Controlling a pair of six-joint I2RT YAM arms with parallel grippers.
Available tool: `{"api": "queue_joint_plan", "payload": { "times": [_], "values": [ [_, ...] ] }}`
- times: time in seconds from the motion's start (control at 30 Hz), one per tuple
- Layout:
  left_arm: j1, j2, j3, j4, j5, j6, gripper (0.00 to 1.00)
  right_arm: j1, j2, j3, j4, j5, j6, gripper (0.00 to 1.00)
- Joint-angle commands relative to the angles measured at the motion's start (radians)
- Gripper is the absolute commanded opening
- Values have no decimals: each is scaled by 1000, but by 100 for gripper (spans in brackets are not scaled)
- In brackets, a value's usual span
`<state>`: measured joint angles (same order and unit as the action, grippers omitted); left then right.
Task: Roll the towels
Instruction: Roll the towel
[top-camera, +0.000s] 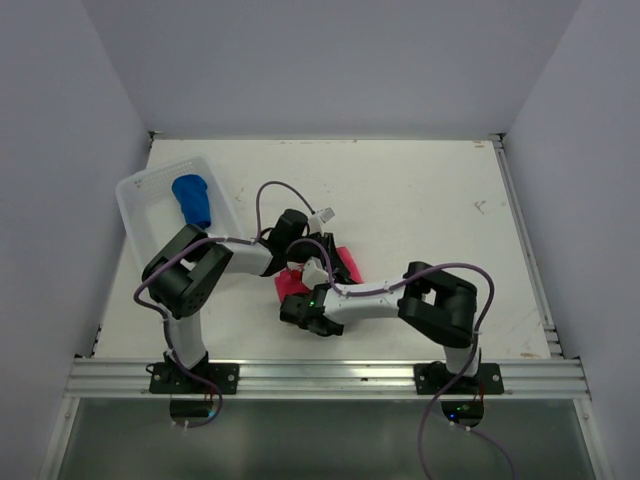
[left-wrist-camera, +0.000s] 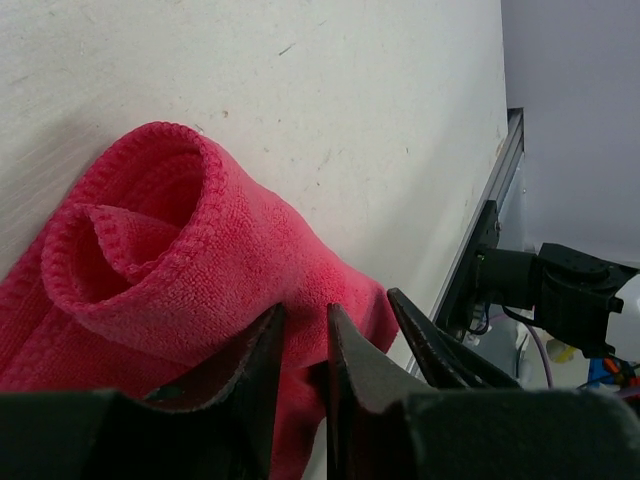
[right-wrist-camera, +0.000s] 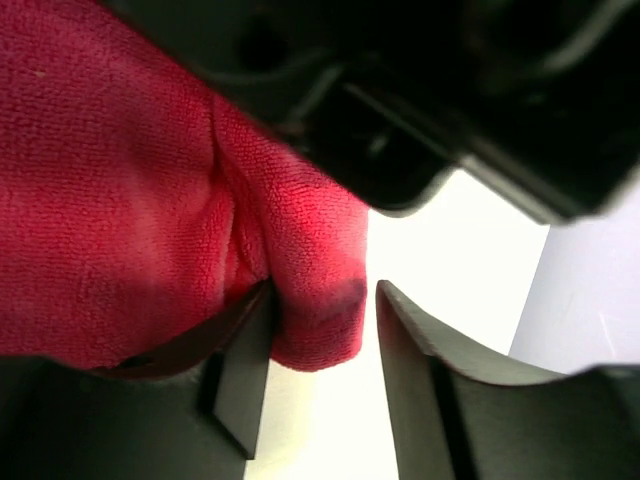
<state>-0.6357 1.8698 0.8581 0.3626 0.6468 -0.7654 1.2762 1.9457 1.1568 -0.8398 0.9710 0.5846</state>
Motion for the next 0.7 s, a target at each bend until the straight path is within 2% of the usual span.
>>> {"api": "queue_joint_plan", "payload": {
  "times": [0.0, 0.43, 0.67],
  "values": [
    [10, 55, -2, -54, -64, 52, 28, 25, -85, -6, 119, -107, 103, 52],
    [13, 58, -4, -54, -68, 57, 28, 17, -237, -52, 128, -147, 133, 63],
    [11, 55, -7, -50, -67, 57, 28, 12, -317, -115, 137, -152, 176, 64]
  ]
}}
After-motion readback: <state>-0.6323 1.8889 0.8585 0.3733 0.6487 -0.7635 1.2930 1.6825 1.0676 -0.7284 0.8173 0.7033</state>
